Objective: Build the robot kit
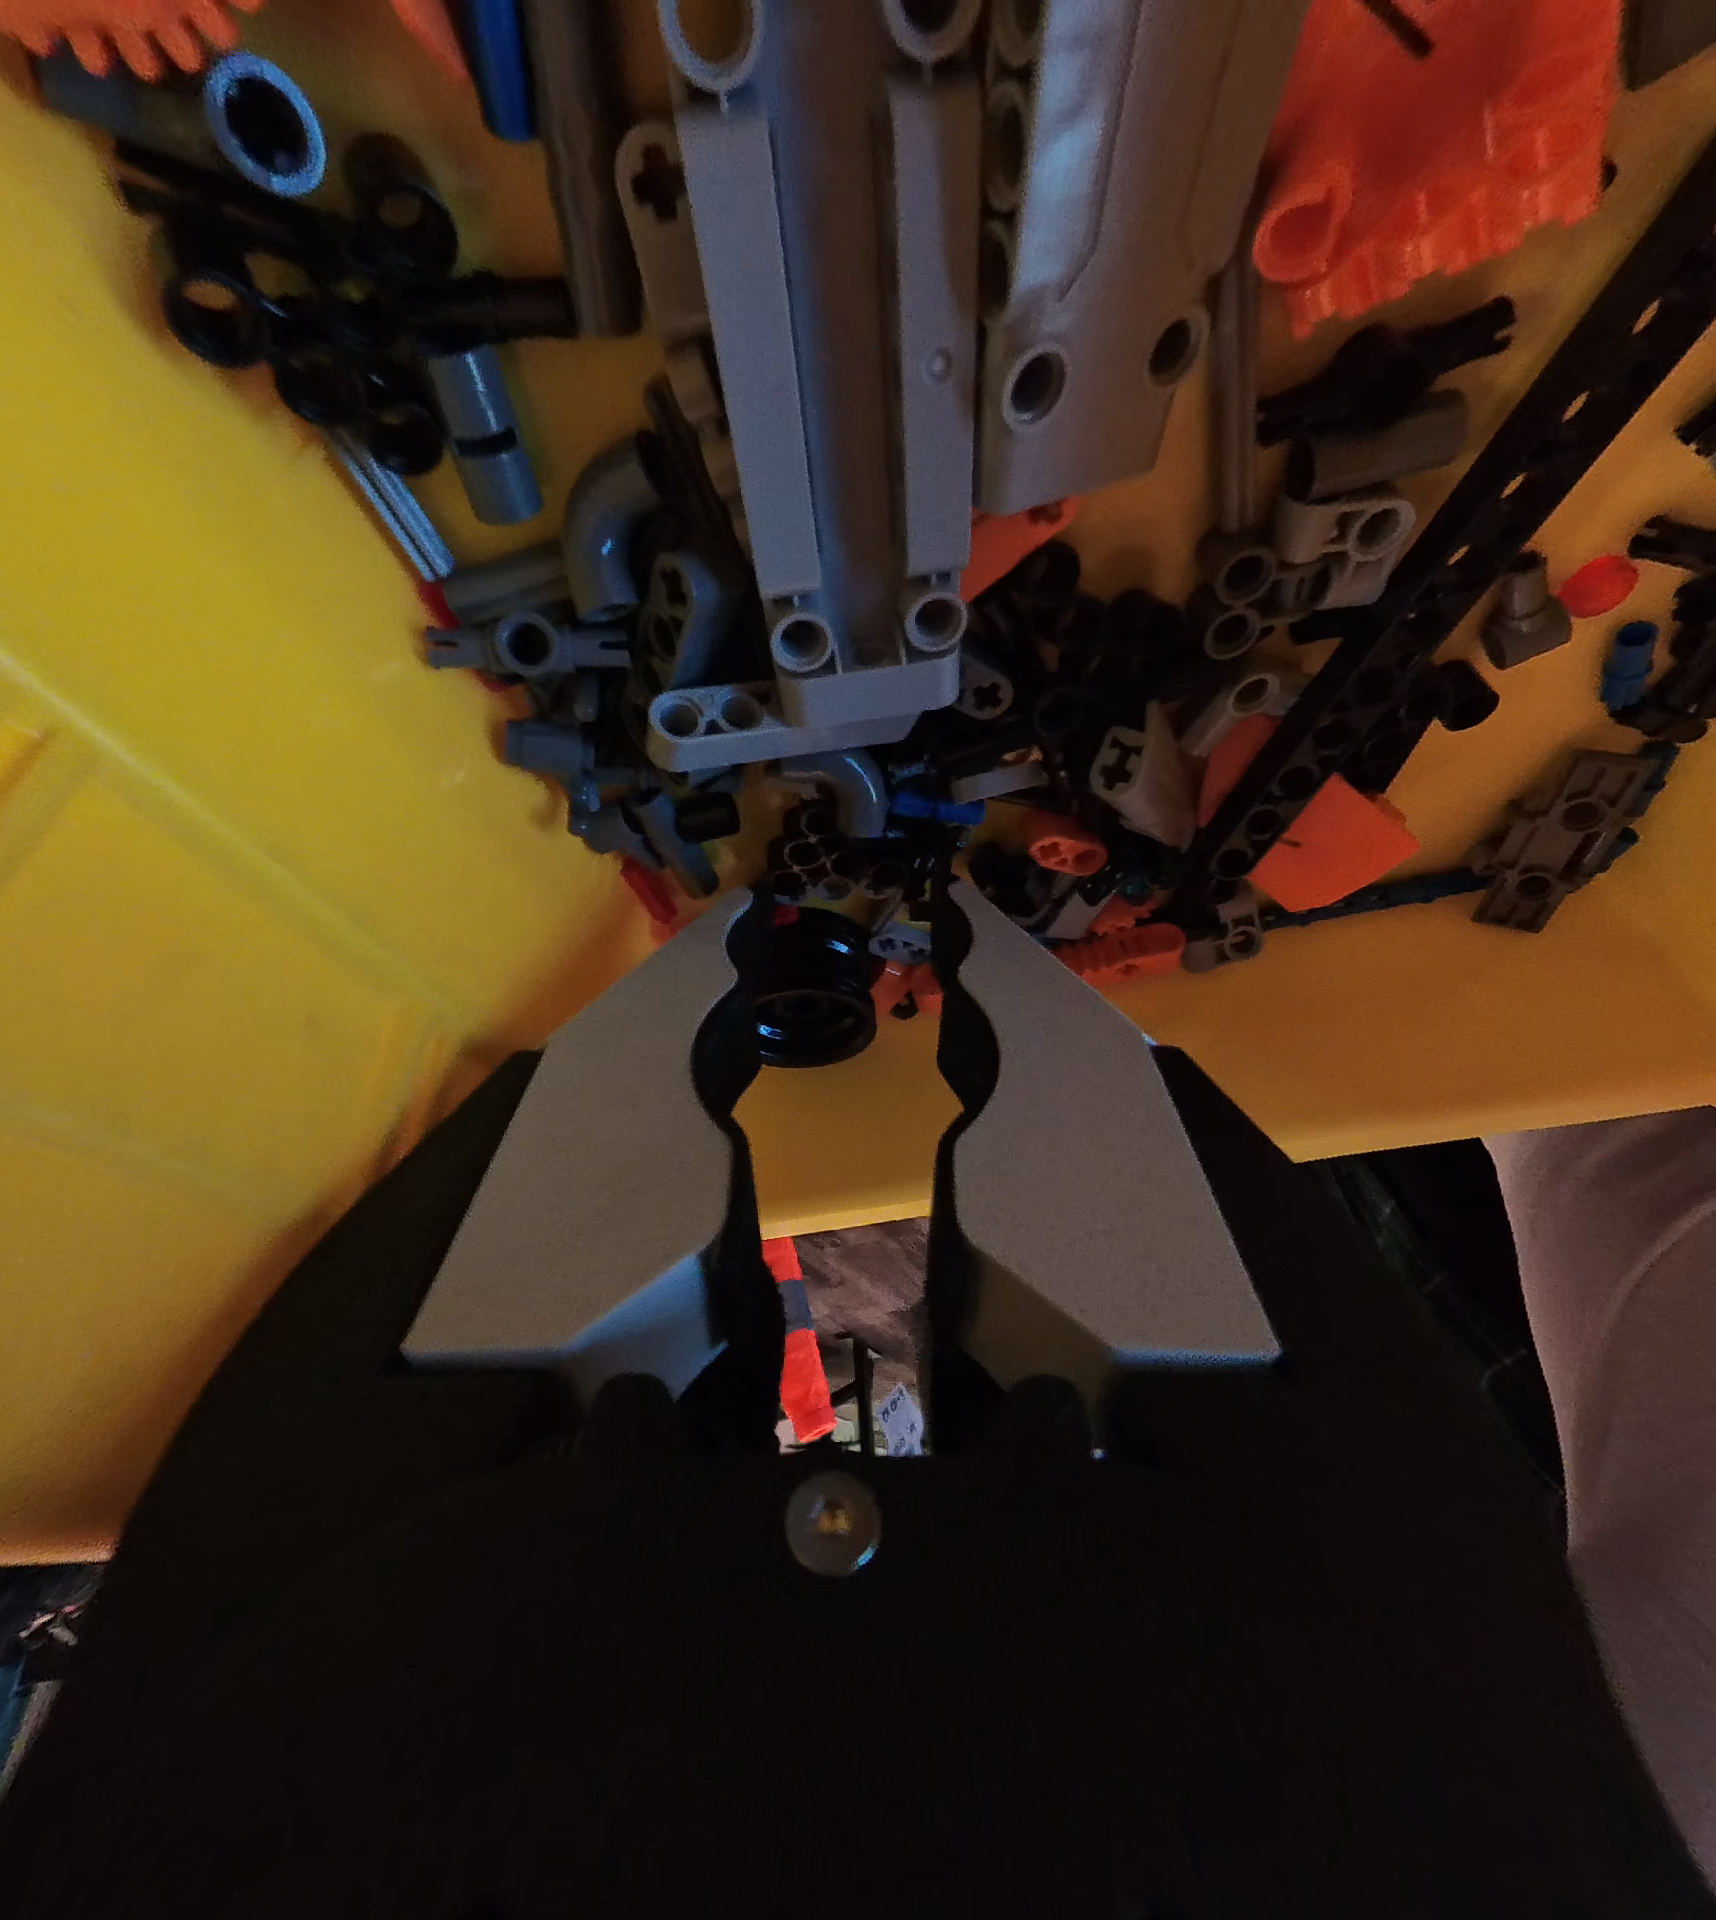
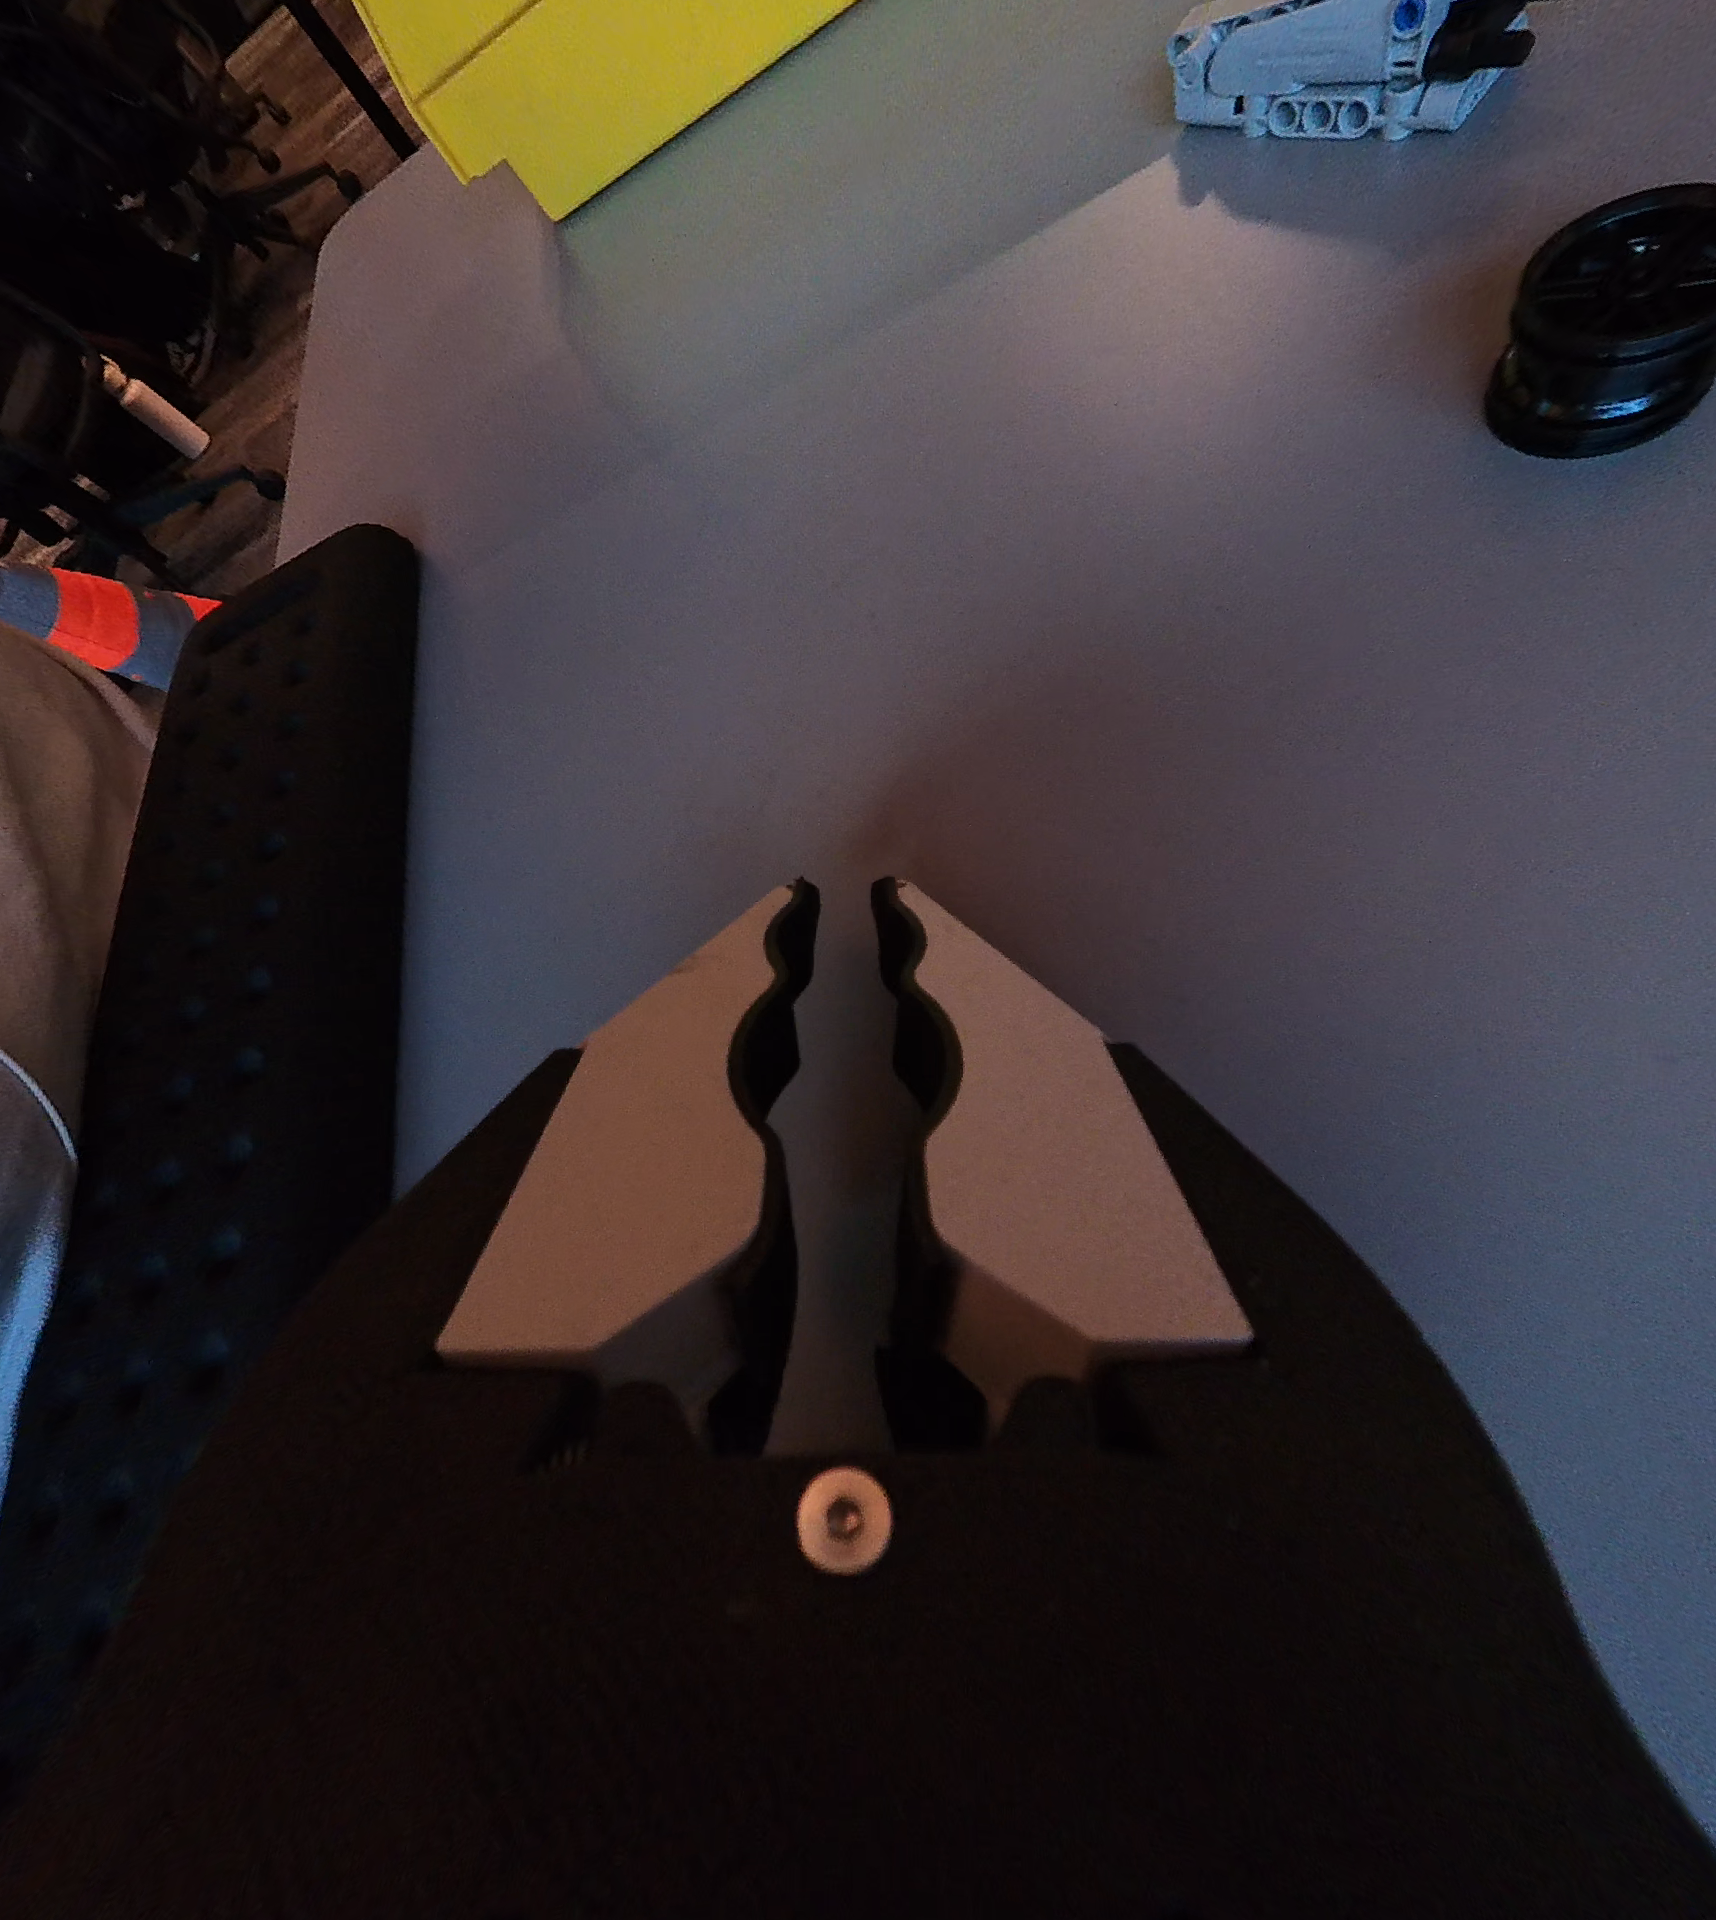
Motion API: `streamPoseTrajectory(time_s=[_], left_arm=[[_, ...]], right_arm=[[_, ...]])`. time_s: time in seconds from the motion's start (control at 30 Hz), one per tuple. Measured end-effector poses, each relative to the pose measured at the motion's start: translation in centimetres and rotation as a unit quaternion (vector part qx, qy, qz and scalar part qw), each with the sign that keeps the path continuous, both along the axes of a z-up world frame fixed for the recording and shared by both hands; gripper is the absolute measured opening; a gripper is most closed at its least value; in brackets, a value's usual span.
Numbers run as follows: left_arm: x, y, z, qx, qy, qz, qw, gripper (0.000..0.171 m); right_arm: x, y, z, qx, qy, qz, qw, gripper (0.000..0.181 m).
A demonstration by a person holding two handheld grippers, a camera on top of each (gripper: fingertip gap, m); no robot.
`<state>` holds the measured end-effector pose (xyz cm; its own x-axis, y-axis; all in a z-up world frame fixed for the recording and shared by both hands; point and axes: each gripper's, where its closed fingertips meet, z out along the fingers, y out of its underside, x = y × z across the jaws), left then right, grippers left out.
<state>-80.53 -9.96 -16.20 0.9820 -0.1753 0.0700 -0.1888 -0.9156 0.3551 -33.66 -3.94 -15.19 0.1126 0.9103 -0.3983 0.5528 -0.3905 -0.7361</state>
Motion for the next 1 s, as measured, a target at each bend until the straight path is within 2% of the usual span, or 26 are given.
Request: streamPoseTrajectory(time_s=[0.23,0.27,0.3,0.43,0.53,0.6,0.8,1.0], left_arm=[[-0.02,-0.02,0.19,0.007,-0.004,0.019,1.0,0.024],[-0.19,-0.11,0.33,0.006,0.0,0.015,1.0,0.011],[-0.3,-0.09,0.42,0.009,0.003,0.01,1.0,0.006],[-0.38,-0.42,0.4,0.005,0.005,0.004,1.0,0.006],[-0.41,-0.19,0.25,0.012,0.005,0.002,1.0,0.017],[-0.42,-0.19,0.22,0.013,0.004,-0.006,1.0,0.017],[-0.32,-0.35,0.2,0.022,0.004,-0.059,0.998,0.018],[-0.33,-0.28,0.16,0.045,0.002,-0.165,0.985,0.016]], right_arm=[[0.01,-0.02,0.0,0.001,0.0,0.0,1.0,0.012],[0.0,-0.02,0.0,0.001,0.0,0.0,1.0,0.012],[0.0,-0.02,0.01,0.0,0.0,0.0,1.0,0.012],[0.01,-0.02,0.01,0.0,0.0,0.0,1.0,0.012],[0.01,-0.02,0.01,0.001,0.0,0.0,1.0,0.012],[0.01,-0.02,0.01,0.0,0.0,0.0,1.0,0.012],[0.01,-0.01,0.02,-0.002,0.0,0.0,1.0,0.012],[0.0,0.0,0.02,-0.003,0.001,0.0,1.0,0.012]])
